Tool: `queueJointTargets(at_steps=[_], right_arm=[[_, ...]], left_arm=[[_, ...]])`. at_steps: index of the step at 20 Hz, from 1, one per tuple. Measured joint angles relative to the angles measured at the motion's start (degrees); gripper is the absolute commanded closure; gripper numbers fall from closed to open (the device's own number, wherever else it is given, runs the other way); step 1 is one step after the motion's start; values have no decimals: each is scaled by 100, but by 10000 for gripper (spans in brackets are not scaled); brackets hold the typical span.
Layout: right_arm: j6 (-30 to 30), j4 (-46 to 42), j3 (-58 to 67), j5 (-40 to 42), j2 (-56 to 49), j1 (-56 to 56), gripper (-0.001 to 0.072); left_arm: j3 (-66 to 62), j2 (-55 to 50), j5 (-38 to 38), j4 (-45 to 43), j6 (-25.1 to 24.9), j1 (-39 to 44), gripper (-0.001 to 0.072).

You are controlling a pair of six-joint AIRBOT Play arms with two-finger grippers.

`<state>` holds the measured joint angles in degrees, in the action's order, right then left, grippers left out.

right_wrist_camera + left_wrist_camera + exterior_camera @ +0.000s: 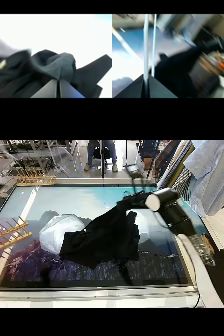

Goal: Fold the clothes and pants, and hang the long-sleeved shirts on hangers.

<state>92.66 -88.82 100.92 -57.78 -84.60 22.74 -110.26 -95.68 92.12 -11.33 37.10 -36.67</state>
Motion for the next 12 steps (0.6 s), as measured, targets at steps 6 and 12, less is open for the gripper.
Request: queueJointTargets(at_steps=[6, 12], right_arm=[[177, -144, 166, 127, 66, -649, 682], [74, -111, 195, 170, 74, -758, 681]], left_arm=[[863, -17, 892, -511, -127, 1176, 692], [1097, -103, 938, -643, -155, 1886, 691]])
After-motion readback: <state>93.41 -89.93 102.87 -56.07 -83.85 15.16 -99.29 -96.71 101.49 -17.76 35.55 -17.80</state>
